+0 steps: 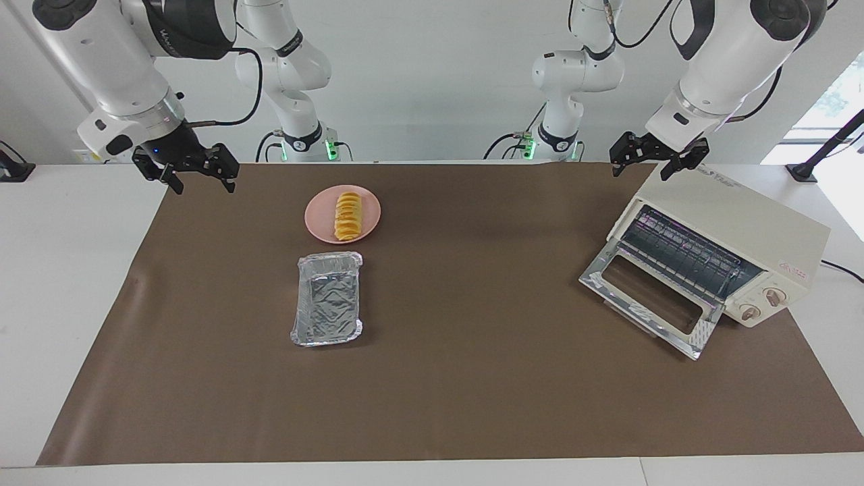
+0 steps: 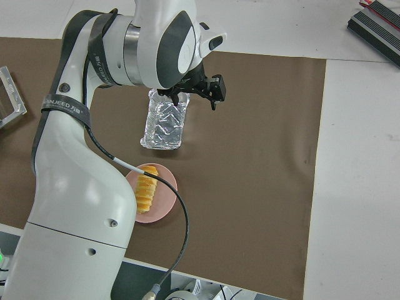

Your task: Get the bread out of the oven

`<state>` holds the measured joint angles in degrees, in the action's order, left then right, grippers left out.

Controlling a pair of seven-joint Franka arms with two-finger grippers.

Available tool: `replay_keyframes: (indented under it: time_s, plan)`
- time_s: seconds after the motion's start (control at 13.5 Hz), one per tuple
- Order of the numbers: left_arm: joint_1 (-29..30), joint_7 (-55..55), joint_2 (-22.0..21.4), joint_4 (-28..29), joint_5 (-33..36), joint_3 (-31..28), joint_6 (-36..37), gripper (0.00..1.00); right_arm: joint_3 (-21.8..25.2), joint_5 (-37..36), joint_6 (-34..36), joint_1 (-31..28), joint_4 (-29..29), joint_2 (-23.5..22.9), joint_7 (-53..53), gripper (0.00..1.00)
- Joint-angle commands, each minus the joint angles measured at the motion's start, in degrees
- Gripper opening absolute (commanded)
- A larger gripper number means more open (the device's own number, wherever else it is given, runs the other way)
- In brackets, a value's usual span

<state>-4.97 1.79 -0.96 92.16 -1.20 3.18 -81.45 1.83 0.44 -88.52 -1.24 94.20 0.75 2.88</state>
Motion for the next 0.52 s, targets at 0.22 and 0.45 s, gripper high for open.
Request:
replay_keyframes:
  time_s: [0.22, 0.45]
  plan:
    - [0.6, 0.4, -1.3, 1.4, 0.9, 0.4, -1.1, 1.00, -0.5, -1.5, 0.9, -1.9, -0.9, 0.0, 0.6, 1.00]
    - [0.5, 0.4, -1.3, 1.4, 0.9, 0.4, -1.1, 1.00, -0.5, -1.8, 1.1, -1.9, -0.9, 0.1, 0.7, 1.00]
